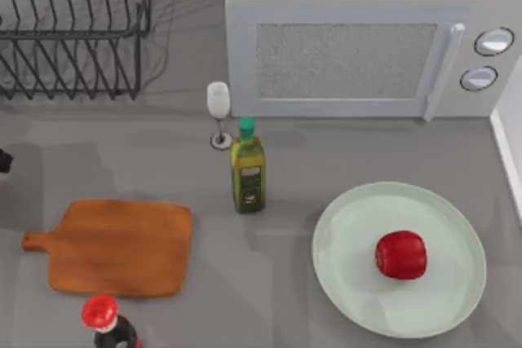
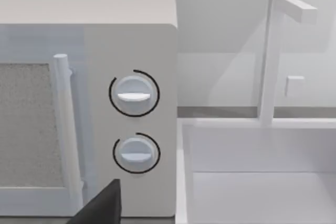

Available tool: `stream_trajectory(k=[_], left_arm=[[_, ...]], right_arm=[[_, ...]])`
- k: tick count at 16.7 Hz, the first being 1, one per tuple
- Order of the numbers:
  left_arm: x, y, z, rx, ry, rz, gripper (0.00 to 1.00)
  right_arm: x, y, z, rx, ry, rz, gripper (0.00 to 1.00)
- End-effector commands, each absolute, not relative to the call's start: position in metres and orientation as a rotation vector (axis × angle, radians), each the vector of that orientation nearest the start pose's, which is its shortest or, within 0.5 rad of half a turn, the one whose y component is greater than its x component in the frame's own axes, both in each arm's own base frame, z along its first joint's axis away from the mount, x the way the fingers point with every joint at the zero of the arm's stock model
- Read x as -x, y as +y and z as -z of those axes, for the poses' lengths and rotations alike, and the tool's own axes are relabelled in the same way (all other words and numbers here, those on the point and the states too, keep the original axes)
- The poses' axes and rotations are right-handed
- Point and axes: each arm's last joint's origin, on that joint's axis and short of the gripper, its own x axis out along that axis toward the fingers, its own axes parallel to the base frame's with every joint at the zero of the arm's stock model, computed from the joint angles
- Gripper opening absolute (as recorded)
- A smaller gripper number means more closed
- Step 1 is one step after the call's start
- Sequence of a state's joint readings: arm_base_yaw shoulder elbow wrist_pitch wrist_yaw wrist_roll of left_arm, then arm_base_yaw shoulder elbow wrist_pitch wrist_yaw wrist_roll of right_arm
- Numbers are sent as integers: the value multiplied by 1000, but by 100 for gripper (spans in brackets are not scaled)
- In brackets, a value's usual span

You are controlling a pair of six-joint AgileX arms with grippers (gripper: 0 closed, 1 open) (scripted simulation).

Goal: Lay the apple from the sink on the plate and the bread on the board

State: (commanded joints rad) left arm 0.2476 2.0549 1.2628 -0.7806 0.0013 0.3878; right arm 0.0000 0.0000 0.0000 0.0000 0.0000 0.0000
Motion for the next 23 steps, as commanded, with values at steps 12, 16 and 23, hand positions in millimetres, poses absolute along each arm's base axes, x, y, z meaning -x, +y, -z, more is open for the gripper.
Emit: stream_trajectory(k=[12,16,23], left_arm=[[-357,92,-142,-105,1551,104,0],[-355,90,-190,-107,1559,112,0],[-352,91,-212,-103,1549,106,0]], right_arm=[[-106,-1,-160,0,0,0,100],[-106,-1,-160,0,0,0,100],[-106,-1,-160,0,0,0,100]])
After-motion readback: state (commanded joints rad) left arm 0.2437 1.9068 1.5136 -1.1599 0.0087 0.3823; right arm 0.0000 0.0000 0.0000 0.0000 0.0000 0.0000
